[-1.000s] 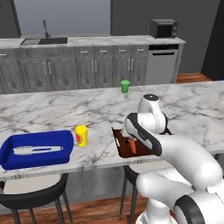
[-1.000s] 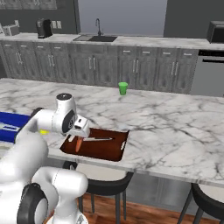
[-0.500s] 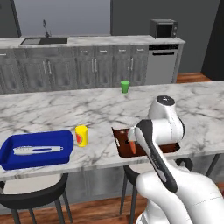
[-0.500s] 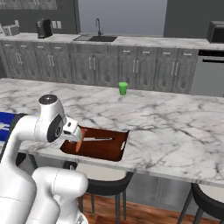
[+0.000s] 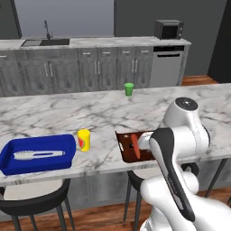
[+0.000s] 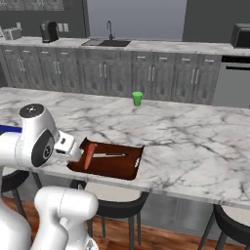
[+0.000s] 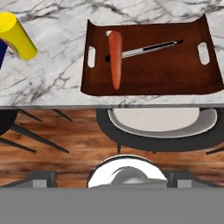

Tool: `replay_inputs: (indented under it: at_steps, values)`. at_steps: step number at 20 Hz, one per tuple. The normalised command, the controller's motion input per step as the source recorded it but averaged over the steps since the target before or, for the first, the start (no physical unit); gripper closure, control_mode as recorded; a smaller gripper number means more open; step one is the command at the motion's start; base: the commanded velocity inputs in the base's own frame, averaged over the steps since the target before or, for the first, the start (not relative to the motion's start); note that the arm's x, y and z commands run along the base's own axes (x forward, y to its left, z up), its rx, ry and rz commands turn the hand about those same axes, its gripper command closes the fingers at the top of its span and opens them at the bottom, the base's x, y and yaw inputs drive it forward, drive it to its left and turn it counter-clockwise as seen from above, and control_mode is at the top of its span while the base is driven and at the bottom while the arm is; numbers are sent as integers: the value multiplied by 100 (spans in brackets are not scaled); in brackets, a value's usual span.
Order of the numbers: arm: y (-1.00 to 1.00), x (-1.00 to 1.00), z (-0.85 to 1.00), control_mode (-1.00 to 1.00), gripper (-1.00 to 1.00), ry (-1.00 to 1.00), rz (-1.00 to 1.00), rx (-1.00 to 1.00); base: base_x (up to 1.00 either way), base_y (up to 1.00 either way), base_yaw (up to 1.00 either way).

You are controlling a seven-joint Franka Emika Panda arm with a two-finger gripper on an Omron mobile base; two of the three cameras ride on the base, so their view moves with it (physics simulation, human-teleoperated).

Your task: Gather the cucumber and carrot from the fridge and place them on a tray on the dining counter. Then gather the fishs from the fridge and place them on the other tray.

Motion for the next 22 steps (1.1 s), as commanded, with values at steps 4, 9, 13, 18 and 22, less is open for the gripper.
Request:
replay_inputs:
  at_steps: [4, 9, 13, 18, 22]
  values:
    - [0, -17, 0, -100, -100, 0, 0, 0, 0, 0, 0]
    - [0, 0, 0, 100, -100, 0, 0, 0, -11, 1, 0]
    - [0, 0, 0, 100, -100, 0, 0, 0, -95, 52, 0]
    - [0, 0, 0, 100, -100, 0, 0, 0, -94, 94, 5]
    - [0, 0, 0, 100, -100, 0, 0, 0, -64, 100, 12]
